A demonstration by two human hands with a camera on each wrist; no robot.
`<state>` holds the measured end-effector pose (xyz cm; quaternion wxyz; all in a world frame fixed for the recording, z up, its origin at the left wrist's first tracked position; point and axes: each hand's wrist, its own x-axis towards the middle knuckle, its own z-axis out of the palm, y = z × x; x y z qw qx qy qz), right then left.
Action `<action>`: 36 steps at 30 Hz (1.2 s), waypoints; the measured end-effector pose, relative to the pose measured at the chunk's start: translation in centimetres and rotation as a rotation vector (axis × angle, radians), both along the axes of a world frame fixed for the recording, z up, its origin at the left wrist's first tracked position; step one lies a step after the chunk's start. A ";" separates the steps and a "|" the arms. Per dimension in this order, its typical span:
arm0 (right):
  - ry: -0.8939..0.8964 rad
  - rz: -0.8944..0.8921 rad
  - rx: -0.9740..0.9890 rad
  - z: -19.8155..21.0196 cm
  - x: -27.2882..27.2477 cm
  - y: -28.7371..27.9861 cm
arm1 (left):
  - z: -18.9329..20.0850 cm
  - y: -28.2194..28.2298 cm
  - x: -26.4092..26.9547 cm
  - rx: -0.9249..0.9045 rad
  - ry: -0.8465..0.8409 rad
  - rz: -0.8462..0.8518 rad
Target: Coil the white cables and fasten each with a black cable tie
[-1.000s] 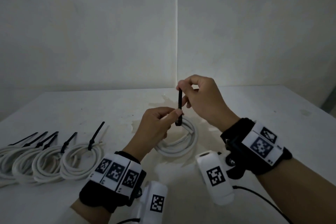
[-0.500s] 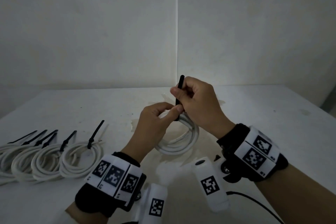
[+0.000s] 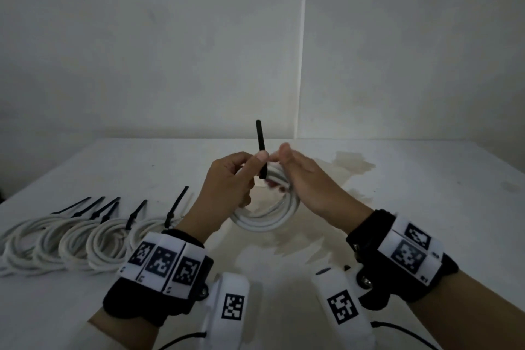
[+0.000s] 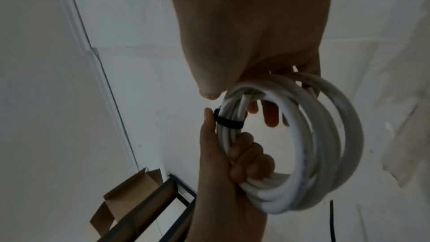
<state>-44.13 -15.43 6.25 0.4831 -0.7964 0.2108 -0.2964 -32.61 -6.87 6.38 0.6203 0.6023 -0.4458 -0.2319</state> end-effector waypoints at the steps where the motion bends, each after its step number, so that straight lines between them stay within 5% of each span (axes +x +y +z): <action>1: 0.003 0.029 0.005 -0.1 0.4 0.5 | 0.1 0.4 0.4 0.011 0.009 -0.004; 14: 0.036 -0.014 0.151 -5.0 7.4 2.9 | -3.1 6.6 7.4 0.259 -0.154 0.047; 22: 0.254 0.136 0.099 -5.4 10.4 5.1 | -5.2 8.1 10.9 0.402 -0.350 0.130; 32: 0.402 0.094 0.074 -7.2 10.1 3.1 | -6.7 7.5 12.5 0.533 -0.361 0.277; 36: 0.349 0.031 0.056 -6.7 9.0 1.4 | -5.3 7.2 12.4 0.559 -0.512 0.403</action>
